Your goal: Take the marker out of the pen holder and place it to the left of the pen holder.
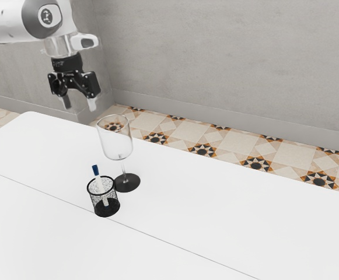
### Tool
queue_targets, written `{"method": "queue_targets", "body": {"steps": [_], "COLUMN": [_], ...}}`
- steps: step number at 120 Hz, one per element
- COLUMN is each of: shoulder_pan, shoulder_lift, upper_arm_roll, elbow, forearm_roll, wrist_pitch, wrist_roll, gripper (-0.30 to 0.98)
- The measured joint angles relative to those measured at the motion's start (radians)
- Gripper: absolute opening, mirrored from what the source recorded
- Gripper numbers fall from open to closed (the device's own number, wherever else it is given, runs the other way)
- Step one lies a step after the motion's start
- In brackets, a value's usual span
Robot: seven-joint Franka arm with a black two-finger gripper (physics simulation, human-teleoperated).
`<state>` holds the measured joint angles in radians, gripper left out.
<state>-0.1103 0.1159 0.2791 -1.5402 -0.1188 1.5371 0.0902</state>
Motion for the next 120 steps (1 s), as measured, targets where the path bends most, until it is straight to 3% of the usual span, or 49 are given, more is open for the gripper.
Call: {"method": "queue_targets", "body": {"steps": [17, 29, 40, 57, 78, 93, 120], "shoulder_pan": [0.028, 0.016, 0.025, 0.045, 0.043, -0.011, -0.029], "shoulder_lift": [0.009, -0.026, -0.086, -0.097, -0.078, -0.03, -0.015], "upper_arm_roll": [-0.016, -0.017, -0.018, -0.021, -0.022, -0.023, -0.021], "elbow": [-0.038, -0.223, -0.425, -0.562, -0.629, -0.628, -0.632], "forearm_roll": [0.03, 0.033, 0.033, 0.034, 0.012, -0.021, -0.062], "wrist_pitch": [0.014, 0.065, 0.179, 0.384, 0.64, 0.755, 0.839], "wrist_roll": [-0.004, -0.013, -0.022, -0.033, -0.044, -0.048, -0.051], "gripper": [0.67, 0.66, 0.67, 0.66, 0.66, 0.66, 0.37]}}
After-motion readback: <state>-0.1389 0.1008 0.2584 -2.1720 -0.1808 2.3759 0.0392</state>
